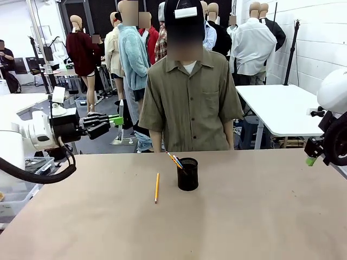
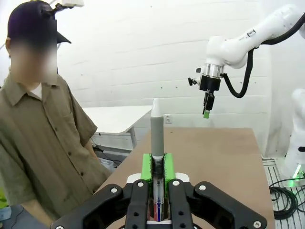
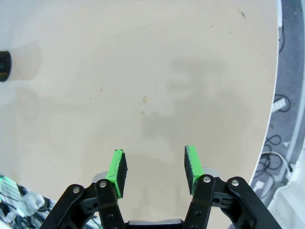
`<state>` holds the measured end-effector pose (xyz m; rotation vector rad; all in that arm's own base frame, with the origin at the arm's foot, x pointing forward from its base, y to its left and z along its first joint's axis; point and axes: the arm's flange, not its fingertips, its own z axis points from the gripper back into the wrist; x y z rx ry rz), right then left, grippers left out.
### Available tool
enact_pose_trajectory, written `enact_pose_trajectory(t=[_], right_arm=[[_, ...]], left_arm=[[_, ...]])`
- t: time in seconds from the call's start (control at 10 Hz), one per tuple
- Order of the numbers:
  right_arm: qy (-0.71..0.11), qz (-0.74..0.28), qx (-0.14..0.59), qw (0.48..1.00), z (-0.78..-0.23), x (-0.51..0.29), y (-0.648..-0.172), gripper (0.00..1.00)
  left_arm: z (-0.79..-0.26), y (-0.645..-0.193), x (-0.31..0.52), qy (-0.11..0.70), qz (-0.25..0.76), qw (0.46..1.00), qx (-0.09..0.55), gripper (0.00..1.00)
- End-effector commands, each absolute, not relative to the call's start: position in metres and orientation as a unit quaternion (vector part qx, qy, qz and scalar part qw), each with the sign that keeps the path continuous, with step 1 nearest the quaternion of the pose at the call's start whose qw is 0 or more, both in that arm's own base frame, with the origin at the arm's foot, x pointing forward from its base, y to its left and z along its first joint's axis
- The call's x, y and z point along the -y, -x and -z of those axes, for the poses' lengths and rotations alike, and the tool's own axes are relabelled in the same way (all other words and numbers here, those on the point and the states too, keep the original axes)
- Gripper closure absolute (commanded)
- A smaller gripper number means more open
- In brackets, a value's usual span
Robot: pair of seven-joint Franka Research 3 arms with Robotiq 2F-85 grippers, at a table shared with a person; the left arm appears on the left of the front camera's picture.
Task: Place the pens into the pen holder.
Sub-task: Pick up a writing instrument from the table and place it into the Pen holder.
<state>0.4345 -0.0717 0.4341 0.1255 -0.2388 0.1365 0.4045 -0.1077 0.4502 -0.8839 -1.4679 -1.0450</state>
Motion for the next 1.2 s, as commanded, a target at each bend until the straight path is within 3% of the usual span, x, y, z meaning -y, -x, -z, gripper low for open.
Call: enact_pose_trajectory(t=[0.0, 0.7, 1.1], right_arm=[[-0.044, -0.060, 0.118, 0.990, -0.432, 0.069, -0.435, 0.38], [-0.044, -0.060, 0.118, 0.990, -0.432, 0.069, -0.435, 0.38], [-0.044, -0.060, 0.118, 0.990, -0.432, 0.069, -0.435, 0.38]], left_arm=[[-0.438, -0.405, 0.120, 0.379, 0.444, 0.530, 0.615, 1.00], [-0.386, -0.513, 0.248, 0.469, 0.485, 0.458, 0.580, 1.00], [-0.347, -0.569, 0.294, 0.459, 0.503, 0.511, 0.524, 1.00]])
